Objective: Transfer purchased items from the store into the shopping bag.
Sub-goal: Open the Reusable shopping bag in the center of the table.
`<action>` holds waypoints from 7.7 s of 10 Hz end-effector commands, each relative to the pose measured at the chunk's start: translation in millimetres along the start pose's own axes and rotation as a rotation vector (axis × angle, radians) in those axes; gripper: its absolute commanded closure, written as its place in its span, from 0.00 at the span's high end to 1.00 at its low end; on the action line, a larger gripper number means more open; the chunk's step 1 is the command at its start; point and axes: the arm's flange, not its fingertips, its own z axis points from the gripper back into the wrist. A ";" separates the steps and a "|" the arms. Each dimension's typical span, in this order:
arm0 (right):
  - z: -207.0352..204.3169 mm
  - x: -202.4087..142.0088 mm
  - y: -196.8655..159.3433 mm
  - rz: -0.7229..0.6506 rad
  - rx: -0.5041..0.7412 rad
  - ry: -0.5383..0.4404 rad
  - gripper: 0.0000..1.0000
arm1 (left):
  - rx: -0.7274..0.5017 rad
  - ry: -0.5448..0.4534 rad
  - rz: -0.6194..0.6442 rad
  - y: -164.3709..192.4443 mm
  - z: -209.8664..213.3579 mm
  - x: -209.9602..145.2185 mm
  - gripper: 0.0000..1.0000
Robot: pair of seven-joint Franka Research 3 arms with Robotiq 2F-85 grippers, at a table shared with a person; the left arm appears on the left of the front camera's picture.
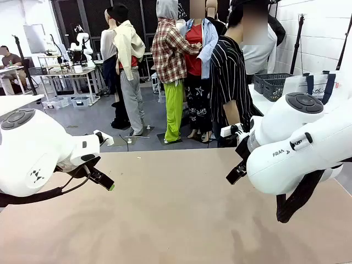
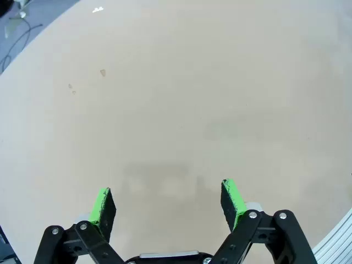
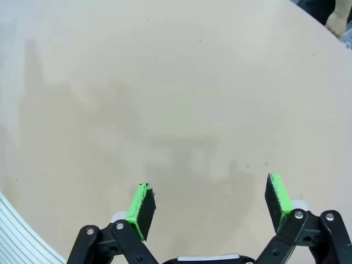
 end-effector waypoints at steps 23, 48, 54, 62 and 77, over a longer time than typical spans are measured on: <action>169.1 -189.3 -230.6 -0.799 -0.546 -0.208 1.00 | 0.310 -0.073 0.764 230.6 193.4 -181.6 1.00; 187.9 -153.1 -288.8 -0.770 -0.555 -0.161 1.00 | 0.315 -0.052 0.752 272.0 211.0 -163.5 1.00; 187.9 -153.1 -288.8 -0.770 -0.555 -0.161 1.00 | 0.315 -0.052 0.752 272.0 211.0 -163.5 1.00; 187.9 -153.1 -288.8 -0.770 -0.555 -0.161 1.00 | 0.315 -0.052 0.752 272.0 211.0 -163.5 1.00; 187.9 -153.1 -288.8 -0.770 -0.555 -0.161 1.00 | 0.315 -0.052 0.752 272.0 211.0 -163.5 1.00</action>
